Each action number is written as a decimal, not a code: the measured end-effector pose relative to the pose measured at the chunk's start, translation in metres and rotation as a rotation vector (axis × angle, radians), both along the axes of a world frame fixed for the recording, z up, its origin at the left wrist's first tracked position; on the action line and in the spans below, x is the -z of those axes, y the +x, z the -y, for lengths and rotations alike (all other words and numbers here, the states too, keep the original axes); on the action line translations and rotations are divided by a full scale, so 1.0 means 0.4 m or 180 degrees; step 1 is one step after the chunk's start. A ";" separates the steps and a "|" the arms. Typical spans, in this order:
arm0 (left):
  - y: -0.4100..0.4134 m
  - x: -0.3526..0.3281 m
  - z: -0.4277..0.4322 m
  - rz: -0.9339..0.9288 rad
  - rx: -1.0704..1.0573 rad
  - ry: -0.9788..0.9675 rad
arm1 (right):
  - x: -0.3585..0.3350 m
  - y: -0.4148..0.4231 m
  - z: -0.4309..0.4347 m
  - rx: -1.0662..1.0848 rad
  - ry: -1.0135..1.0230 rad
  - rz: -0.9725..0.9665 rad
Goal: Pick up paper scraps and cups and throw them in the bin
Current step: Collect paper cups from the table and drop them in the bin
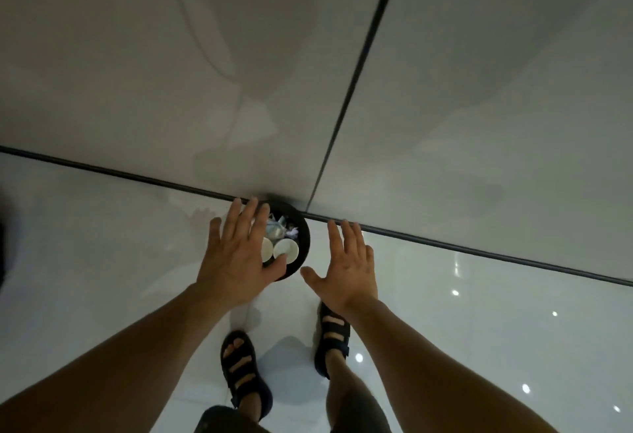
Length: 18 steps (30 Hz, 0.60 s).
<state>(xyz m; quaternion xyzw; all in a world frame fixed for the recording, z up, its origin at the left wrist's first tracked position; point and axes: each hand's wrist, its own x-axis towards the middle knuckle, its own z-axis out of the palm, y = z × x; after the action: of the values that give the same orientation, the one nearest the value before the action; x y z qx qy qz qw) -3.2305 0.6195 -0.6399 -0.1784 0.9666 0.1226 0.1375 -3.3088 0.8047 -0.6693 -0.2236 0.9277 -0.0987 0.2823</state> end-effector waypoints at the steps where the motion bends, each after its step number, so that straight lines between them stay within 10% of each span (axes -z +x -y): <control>1: -0.014 -0.052 -0.013 0.0034 0.0004 -0.0048 | -0.056 -0.005 -0.017 0.0019 0.0040 0.0006; 18: 0.087 -0.593 -0.333 0.0100 0.1608 0.0211 | -0.658 0.435 -0.428 0.1921 0.0191 -0.0330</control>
<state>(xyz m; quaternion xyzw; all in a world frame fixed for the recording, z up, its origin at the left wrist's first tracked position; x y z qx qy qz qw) -3.1957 0.7525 -0.4028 0.0716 0.9737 0.1132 0.1845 -3.1347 0.9761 -0.4062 0.0657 0.9679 -0.1391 0.1989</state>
